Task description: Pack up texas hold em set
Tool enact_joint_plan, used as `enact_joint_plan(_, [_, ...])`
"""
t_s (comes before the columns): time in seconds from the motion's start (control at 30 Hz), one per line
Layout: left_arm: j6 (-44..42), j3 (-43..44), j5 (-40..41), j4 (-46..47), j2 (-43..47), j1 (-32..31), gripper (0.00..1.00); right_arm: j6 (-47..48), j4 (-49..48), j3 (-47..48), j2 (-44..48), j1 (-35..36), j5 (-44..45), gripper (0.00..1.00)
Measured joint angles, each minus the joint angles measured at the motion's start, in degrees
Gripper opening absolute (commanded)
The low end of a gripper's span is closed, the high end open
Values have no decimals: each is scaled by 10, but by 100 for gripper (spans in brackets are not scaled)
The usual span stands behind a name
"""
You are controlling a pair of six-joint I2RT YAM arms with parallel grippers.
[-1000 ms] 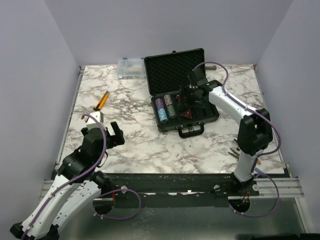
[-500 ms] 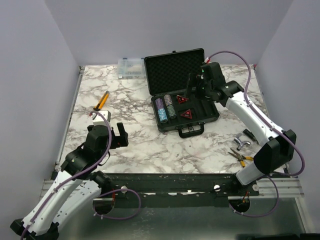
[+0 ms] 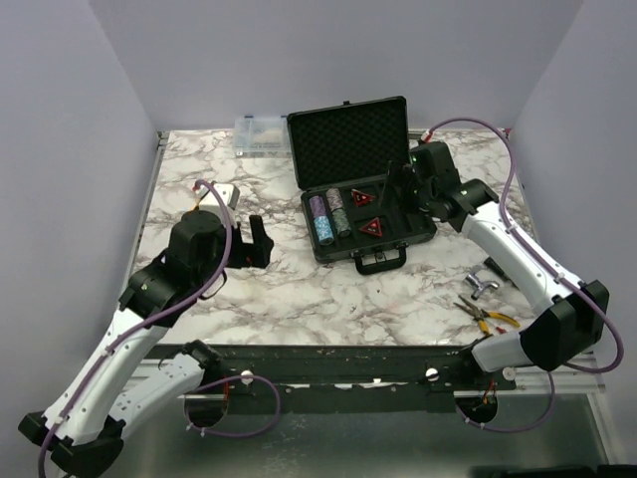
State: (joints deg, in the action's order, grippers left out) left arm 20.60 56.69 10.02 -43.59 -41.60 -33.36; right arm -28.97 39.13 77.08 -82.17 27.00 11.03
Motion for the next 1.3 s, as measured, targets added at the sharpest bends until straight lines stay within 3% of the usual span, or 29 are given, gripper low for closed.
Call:
enact_joint_plan(0.43, [-6,174,-131,43,-200,134,85,-41,34,-62,101,0,21,100])
enact_joint_plan(0.87, [27,350,-241,85,-406,216,60,-89,77,-133,177,0,27,99])
enact_joint_plan(1.07, [52,510,-283,88,-548,246,52,-88,96,-140,181,0,34,97])
enact_joint_plan(1.3, [83,650,-331,83,-670,262,51,-80,103,-140,172,0,40,94])
